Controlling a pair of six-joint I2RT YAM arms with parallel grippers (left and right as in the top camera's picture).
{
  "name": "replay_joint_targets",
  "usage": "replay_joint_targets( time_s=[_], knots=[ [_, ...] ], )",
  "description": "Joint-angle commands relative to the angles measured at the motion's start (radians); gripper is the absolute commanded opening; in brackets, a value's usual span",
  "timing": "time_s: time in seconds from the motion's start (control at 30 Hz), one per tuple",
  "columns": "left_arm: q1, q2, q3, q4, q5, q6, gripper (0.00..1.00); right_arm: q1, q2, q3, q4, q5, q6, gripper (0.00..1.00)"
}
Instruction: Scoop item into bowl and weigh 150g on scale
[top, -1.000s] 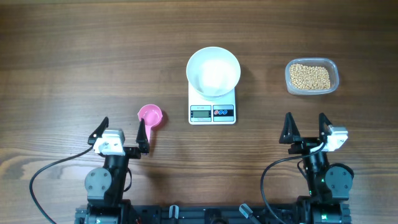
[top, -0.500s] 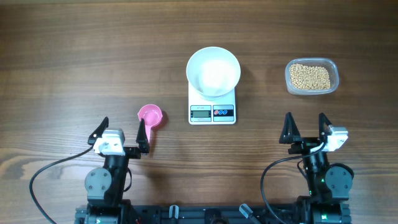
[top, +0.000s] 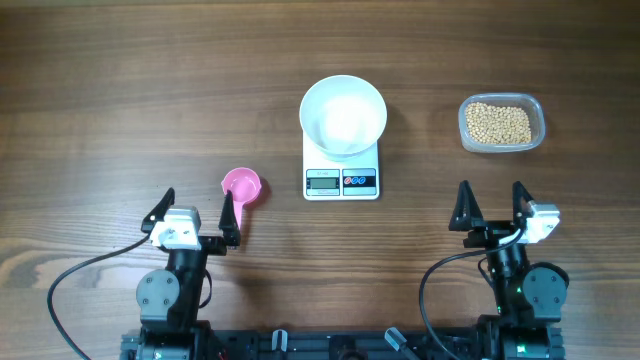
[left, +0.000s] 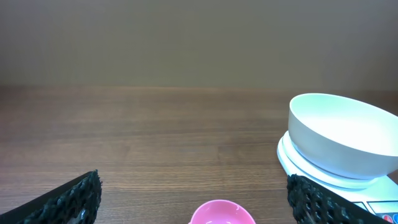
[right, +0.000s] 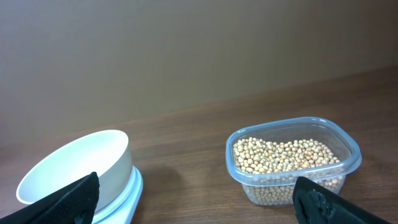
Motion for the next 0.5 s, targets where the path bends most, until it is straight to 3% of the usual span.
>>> replay_joint_targets(
  time_s=[0.0, 0.47],
  knots=[
    [-0.005, -0.007, -0.009, 0.001, 0.001, 0.019, 1.00, 0.004, -0.002, -0.002, 0.006, -0.012, 0.015, 1.00],
    [-0.005, -0.007, -0.009, 0.001, 0.001, 0.019, 1.00, 0.004, -0.002, -0.002, 0.006, -0.012, 0.014, 1.00]
  ],
)
